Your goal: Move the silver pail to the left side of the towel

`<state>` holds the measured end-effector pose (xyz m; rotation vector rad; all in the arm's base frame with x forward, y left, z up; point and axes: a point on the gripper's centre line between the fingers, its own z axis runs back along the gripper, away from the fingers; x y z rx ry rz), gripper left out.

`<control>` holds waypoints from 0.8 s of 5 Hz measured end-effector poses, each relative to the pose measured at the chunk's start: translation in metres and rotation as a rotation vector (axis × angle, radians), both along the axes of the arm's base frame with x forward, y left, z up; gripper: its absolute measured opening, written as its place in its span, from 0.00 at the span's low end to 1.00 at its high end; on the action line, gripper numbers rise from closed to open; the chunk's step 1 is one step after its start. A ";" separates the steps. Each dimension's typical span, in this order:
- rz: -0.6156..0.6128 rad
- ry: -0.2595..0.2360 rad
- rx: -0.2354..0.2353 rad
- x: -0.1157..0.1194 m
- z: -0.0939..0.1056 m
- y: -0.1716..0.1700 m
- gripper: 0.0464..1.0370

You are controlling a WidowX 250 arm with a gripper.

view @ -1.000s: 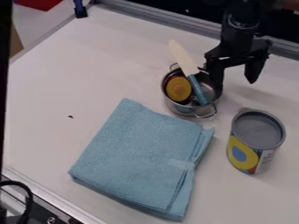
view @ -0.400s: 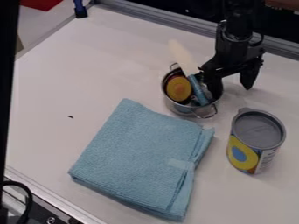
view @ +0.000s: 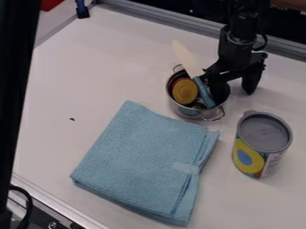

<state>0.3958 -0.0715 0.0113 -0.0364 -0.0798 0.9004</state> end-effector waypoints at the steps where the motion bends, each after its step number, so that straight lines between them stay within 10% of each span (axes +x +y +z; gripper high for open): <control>1: 0.006 -0.021 0.009 0.003 0.000 0.002 0.91; 4: -0.045 -0.007 0.031 -0.001 -0.001 0.010 0.14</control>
